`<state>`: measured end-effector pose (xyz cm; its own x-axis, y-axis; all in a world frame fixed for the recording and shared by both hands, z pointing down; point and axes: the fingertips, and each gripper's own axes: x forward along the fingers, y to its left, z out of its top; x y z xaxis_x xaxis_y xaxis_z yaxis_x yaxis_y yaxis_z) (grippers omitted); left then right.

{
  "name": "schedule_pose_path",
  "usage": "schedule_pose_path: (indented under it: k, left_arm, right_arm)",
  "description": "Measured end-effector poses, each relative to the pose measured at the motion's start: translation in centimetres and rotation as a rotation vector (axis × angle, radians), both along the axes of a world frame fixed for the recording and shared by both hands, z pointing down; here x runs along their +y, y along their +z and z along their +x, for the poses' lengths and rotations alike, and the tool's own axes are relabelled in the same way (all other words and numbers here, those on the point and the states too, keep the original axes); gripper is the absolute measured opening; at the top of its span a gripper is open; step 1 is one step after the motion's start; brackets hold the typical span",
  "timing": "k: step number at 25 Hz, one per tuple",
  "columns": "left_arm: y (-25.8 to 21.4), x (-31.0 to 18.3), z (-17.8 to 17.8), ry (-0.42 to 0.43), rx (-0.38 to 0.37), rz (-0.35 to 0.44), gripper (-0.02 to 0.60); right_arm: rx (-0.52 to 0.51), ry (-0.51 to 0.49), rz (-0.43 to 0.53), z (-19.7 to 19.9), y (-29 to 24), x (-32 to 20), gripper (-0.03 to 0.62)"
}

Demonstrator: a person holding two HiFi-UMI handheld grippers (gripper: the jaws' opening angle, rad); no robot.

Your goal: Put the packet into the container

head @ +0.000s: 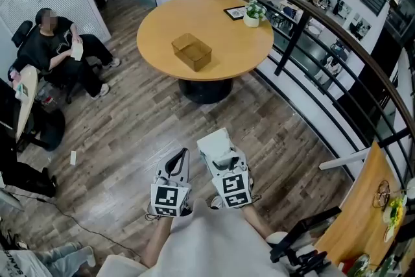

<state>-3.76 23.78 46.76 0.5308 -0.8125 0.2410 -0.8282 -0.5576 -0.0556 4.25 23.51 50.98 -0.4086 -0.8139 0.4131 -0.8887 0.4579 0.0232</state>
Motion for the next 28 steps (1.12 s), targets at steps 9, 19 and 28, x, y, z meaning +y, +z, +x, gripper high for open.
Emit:
schedule_pose_path:
  k: [9, 19, 28]
  left_arm:
    - [0.3, 0.1, 2.4, -0.015, -0.006, 0.000, 0.005]
    - [0.7, -1.8, 2.0, -0.022, 0.023, -0.019, 0.005]
    - [1.0, -8.6, 1.7, 0.043, 0.030, -0.021, 0.005]
  right_arm:
    - [0.014, -0.030, -0.014, 1.8, 0.3, -0.4, 0.264]
    - [0.023, -0.060, -0.029, 1.0, 0.6, -1.7, 0.264]
    - [0.045, -0.019, -0.028, 0.2, 0.5, -8.1, 0.264]
